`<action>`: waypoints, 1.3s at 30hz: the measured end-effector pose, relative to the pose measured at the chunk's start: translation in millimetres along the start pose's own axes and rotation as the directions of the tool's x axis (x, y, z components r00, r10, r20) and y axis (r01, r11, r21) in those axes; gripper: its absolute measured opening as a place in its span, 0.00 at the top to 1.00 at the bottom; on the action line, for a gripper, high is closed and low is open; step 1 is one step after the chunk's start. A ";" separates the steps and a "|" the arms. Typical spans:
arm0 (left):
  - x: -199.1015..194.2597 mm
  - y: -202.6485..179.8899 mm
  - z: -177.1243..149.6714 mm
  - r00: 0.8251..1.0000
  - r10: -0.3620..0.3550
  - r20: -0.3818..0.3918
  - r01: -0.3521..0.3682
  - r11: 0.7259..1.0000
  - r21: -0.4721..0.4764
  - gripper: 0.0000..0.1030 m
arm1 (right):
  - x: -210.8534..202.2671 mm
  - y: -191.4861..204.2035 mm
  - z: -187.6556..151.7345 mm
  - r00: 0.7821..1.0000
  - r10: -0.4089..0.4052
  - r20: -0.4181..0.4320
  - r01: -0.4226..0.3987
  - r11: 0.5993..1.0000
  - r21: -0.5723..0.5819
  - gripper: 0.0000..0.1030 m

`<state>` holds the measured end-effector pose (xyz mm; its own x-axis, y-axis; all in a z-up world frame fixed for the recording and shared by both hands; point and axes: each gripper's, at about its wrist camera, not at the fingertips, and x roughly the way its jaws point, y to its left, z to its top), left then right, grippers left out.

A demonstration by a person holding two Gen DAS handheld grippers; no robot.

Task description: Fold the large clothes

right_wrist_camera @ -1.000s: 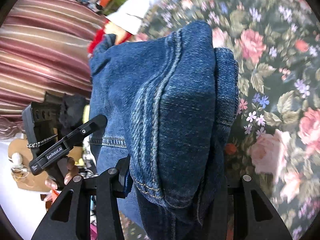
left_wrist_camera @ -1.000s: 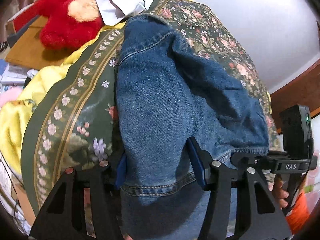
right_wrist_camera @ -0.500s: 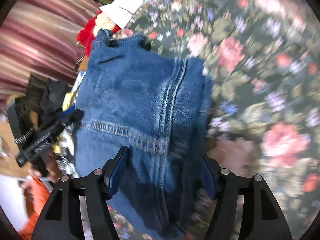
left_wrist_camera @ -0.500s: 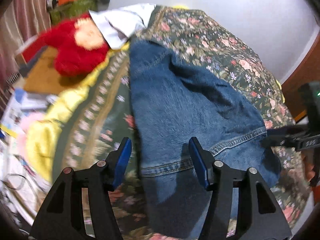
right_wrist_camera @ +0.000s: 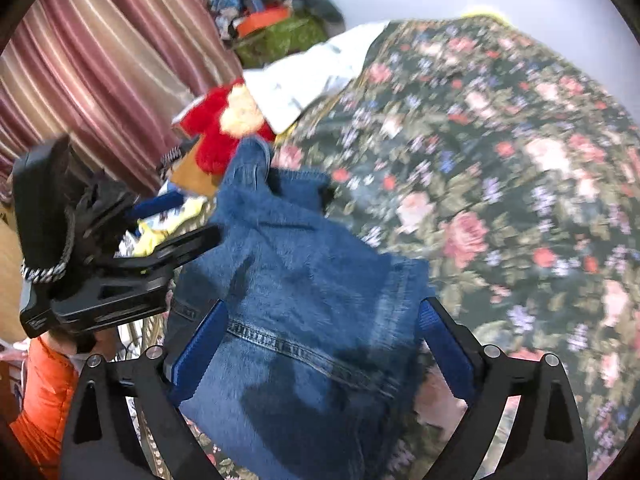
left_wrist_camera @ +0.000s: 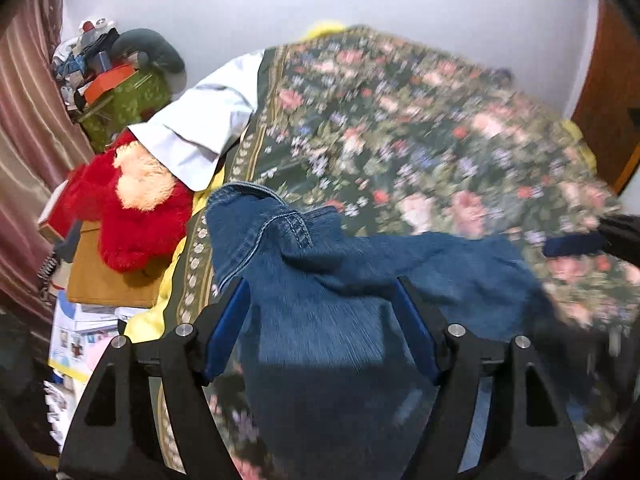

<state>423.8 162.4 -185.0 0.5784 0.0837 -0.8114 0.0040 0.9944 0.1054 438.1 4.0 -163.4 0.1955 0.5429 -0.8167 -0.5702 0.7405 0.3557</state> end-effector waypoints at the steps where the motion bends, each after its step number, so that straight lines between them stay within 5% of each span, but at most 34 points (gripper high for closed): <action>1: 12.7 1.4 2.9 1.000 0.019 -0.017 -0.019 1.000 -0.009 0.30 | 12.1 0.1 -0.5 1.000 -0.003 -0.020 0.003 1.000 -0.004 0.08; 8: 55.1 29.7 12.2 0.998 0.016 -0.064 -0.024 0.992 -0.126 0.25 | 61.2 -24.3 -12.8 0.984 -0.150 -0.098 0.142 0.987 -0.080 0.08; 11: 50.1 23.7 12.6 0.997 0.042 -0.061 -0.048 0.993 -0.105 0.25 | 58.5 -45.1 -17.8 0.989 -0.102 -0.107 0.100 0.995 -0.028 0.08; 15: 17.5 15.4 4.1 1.000 -0.004 -0.023 0.002 0.996 -0.090 0.25 | 38.2 -49.1 -23.1 0.989 -0.124 -0.086 0.126 0.992 0.019 0.08; 24: -44.0 -9.6 -63.9 0.995 -0.092 -0.040 0.091 0.995 -0.033 0.25 | 1.7 12.6 -57.0 0.990 -0.123 -0.062 0.114 0.985 -0.133 0.08; 33: -83.1 -9.1 -133.3 0.997 -0.025 -0.072 0.024 1.000 -0.018 0.22 | -15.9 16.3 -114.0 0.978 -0.177 -0.107 0.165 0.980 -0.109 0.08; 39: -139.2 5.8 -136.6 0.999 0.011 0.038 -0.006 0.993 -0.115 0.22 | -77.7 20.9 -124.1 0.981 -0.194 0.024 0.195 0.980 -0.050 0.08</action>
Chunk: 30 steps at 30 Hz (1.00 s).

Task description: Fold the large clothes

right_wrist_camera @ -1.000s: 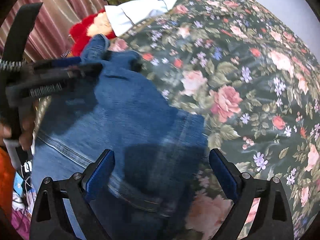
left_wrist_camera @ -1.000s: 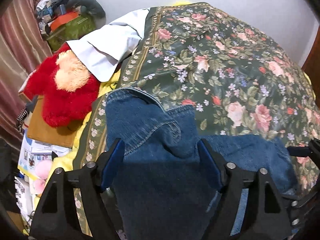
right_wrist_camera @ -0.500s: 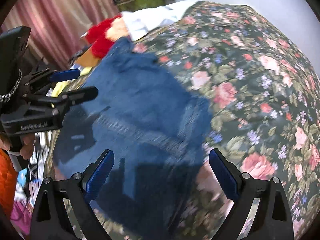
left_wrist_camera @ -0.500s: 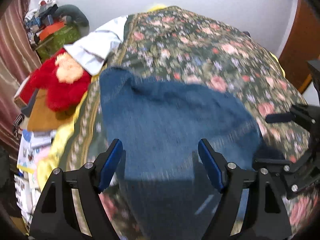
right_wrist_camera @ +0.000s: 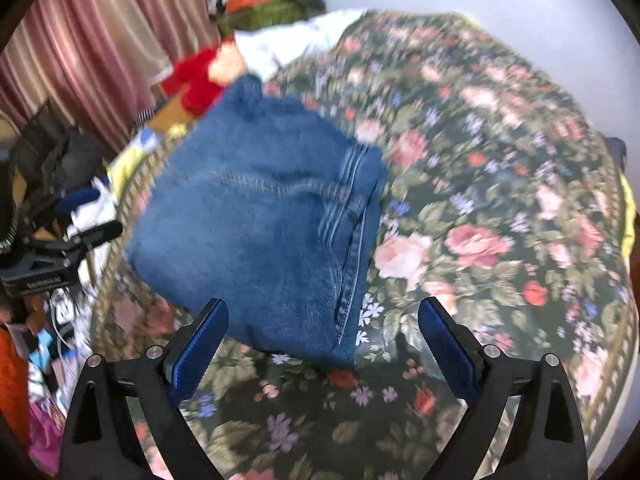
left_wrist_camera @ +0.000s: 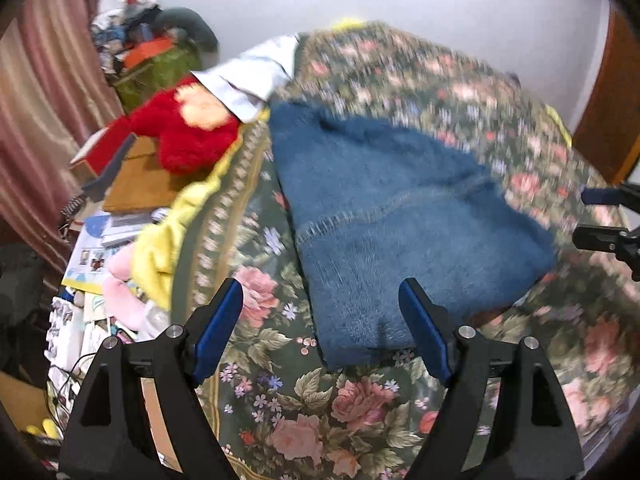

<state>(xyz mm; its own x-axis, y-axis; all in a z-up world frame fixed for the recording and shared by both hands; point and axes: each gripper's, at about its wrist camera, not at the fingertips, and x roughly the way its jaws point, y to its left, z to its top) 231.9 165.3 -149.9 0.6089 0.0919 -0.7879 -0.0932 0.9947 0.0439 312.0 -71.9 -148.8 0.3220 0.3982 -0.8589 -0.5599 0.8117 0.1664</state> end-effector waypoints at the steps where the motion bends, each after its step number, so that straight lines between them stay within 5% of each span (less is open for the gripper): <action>1: -9.4 -0.1 1.7 1.000 0.000 0.023 0.000 1.000 -0.008 0.22 | -14.0 1.0 0.7 1.000 0.002 0.030 -0.002 1.000 0.007 0.08; 5: -70.8 -0.9 13.2 0.983 -0.008 0.182 0.018 0.999 -0.051 0.22 | -72.1 12.8 3.0 0.984 0.008 0.178 -0.008 1.000 -0.002 0.08; 9: -129.2 -10.7 20.2 0.941 -0.012 0.338 0.035 0.997 -0.062 0.22 | -134.8 37.5 1.7 0.935 0.028 0.354 -0.013 0.999 -0.045 0.08; 16: -213.1 -48.1 10.1 0.817 0.002 0.577 0.017 0.999 -0.027 0.22 | -220.6 78.2 -18.0 0.805 0.076 0.588 -0.023 0.995 -0.097 0.08; 22: -247.6 -72.8 -8.7 0.743 0.036 0.668 -0.018 0.999 -0.034 0.18 | -257.2 106.1 -44.4 0.712 0.024 0.702 0.046 0.996 -0.081 0.08; 26: -255.2 -80.6 -21.2 0.722 0.054 0.690 -0.038 0.999 -0.039 0.03 | -264.1 112.8 -57.6 0.698 -0.019 0.716 0.071 0.997 -0.043 0.05; 30: -255.5 -83.6 -29.1 0.719 0.072 0.691 -0.054 0.997 -0.047 0.01 | -265.5 110.8 -66.7 0.699 -0.073 0.711 0.093 0.996 0.011 0.00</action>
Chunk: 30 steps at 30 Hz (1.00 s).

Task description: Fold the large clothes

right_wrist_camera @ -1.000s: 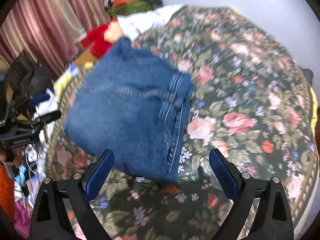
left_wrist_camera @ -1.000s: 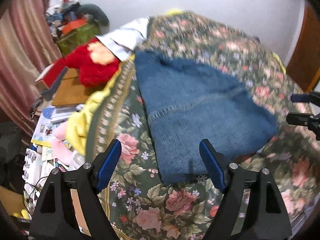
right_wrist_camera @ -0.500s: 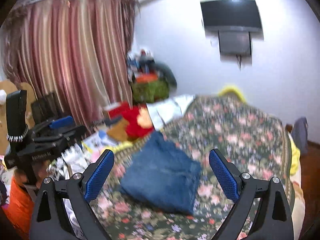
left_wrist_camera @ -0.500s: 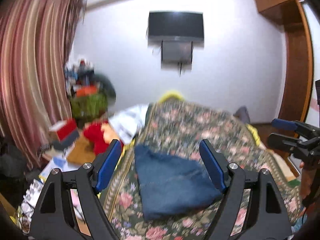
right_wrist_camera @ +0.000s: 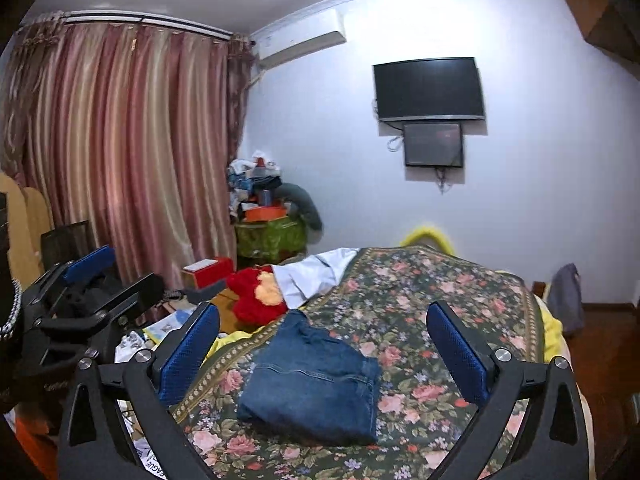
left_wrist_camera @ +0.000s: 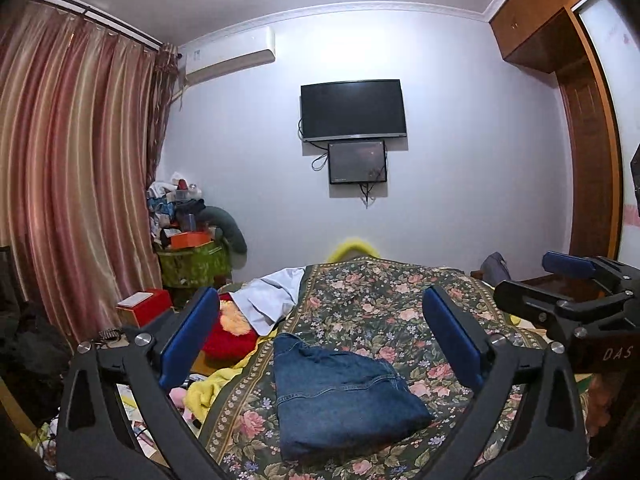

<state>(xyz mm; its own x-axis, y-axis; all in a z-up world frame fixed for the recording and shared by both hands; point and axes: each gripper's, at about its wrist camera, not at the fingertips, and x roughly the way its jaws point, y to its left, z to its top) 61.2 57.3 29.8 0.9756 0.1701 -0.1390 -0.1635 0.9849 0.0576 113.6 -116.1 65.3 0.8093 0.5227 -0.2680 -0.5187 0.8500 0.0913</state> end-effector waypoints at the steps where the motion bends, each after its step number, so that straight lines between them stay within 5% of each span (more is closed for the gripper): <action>1: 3.1 0.7 -1.4 1.000 -0.002 -0.006 0.002 1.000 -0.003 0.01 | 0.1 -2.2 -1.4 1.000 -0.011 -0.008 0.012 1.000 0.011 0.00; 30: 3.5 9.4 -4.8 0.999 -0.042 -0.015 0.041 0.997 -0.068 0.00 | -6.2 -3.2 -8.1 0.999 -0.032 -0.015 0.032 0.999 0.005 0.00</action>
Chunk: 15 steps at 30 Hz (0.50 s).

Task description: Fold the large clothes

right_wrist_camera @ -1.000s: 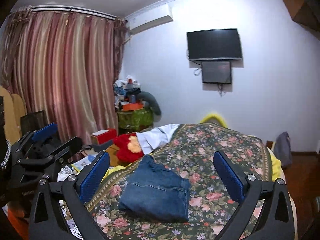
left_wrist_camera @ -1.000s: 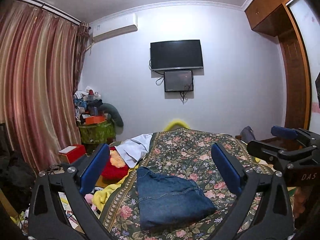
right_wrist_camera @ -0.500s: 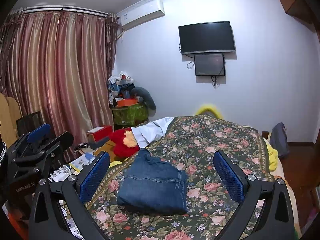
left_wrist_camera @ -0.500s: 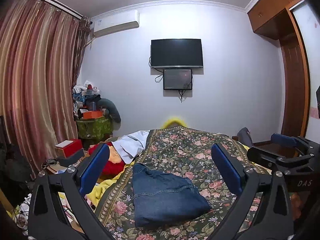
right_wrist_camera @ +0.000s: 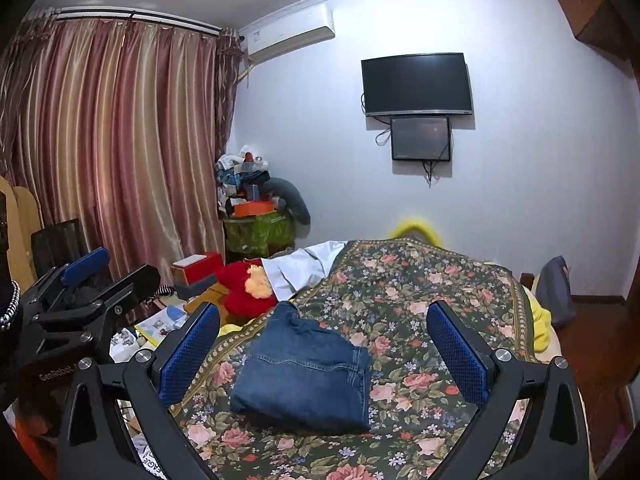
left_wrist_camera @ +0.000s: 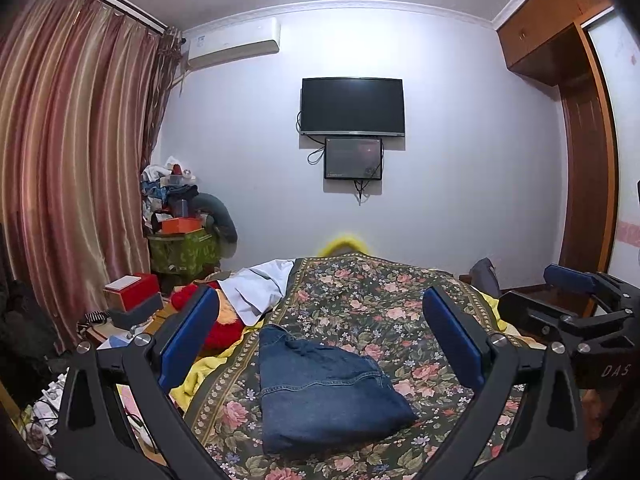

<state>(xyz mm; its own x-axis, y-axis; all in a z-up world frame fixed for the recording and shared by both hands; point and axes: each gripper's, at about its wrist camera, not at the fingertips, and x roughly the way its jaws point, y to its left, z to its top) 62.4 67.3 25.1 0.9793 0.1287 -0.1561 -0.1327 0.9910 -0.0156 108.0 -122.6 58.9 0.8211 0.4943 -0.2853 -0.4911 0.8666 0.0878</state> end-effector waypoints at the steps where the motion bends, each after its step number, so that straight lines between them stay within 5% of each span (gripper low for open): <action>1: -0.1 0.6 0.4 1.000 -0.001 0.000 0.001 1.000 -0.003 0.00 | -0.3 0.0 1.3 1.000 -0.001 0.002 0.001 1.000 0.001 0.00; 15: 2.8 2.7 0.3 1.000 -0.017 -0.013 0.017 0.999 -0.029 0.00 | -2.0 -4.8 1.0 1.000 0.007 0.004 -0.007 1.000 0.014 0.00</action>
<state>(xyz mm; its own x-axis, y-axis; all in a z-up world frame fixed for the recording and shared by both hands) 64.8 70.3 24.9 0.9795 0.1112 -0.1682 -0.1206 0.9916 -0.0468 109.1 -127.7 60.0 0.8187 0.5006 -0.2813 -0.4930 0.8639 0.1029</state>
